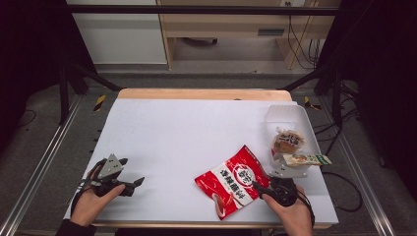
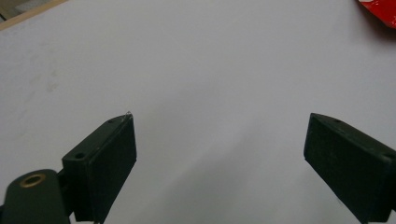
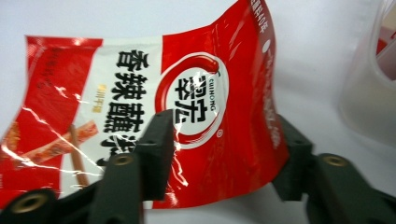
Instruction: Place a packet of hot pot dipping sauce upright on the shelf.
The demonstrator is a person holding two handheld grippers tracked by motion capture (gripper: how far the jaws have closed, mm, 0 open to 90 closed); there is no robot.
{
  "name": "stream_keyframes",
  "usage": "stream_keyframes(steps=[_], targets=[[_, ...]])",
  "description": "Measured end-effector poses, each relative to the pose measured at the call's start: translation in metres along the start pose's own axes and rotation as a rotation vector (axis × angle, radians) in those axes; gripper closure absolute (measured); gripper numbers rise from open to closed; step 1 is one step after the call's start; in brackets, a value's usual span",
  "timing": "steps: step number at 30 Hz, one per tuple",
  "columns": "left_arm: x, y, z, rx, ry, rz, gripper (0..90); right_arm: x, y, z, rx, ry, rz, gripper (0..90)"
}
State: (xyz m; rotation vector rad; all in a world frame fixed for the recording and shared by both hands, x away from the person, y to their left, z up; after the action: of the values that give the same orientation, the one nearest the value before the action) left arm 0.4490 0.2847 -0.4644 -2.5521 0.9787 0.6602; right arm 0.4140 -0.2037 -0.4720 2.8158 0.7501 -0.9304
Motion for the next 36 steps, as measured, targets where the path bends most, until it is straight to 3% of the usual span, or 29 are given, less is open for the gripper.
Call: stream_keyframes(steps=[5, 10, 17, 21, 28, 36], targets=[[0.0, -0.001, 0.001, -0.003, -0.003, -0.004, 9.2, 0.0, -0.006, -0.008, -0.086, 0.001, 0.027, 78.1], [-0.001, -0.001, 0.001, -0.006, -0.001, -0.009, 9.2, 0.004, -0.014, -0.013, -0.171, -0.015, 0.04, 89.0], [0.0, 0.0, 0.001, 0.001, -0.011, -0.008, 9.7, 0.01, -0.02, -0.03, -0.239, 0.013, 0.044, 90.0], [0.0, 0.0, 0.001, 0.001, -0.009, -0.009, 9.7, 0.016, -0.026, -0.047, -0.301, 0.033, 0.033, 90.0], [0.002, 0.003, 0.001, 0.003, -0.018, -0.009, 9.4, 0.036, -0.046, -0.083, -0.391, 0.063, -0.02, 90.0], [0.004, 0.005, 0.001, -0.003, -0.033, -0.004, 9.3, 0.056, -0.063, -0.109, -0.446, 0.092, -0.068, 90.0]])
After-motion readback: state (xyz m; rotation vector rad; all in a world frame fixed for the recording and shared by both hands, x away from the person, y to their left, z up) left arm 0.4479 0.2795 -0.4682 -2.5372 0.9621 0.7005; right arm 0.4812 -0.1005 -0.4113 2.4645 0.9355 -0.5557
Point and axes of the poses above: each handheld gripper's, and its own axes: x roughly forward along the jaws, z roughly out of its underside, y roughly to its right, the point moved 2 cm from there along x, roughly forward along the jaws, and after that the axes turned 5 degrees about y, right-handed, at the moved point
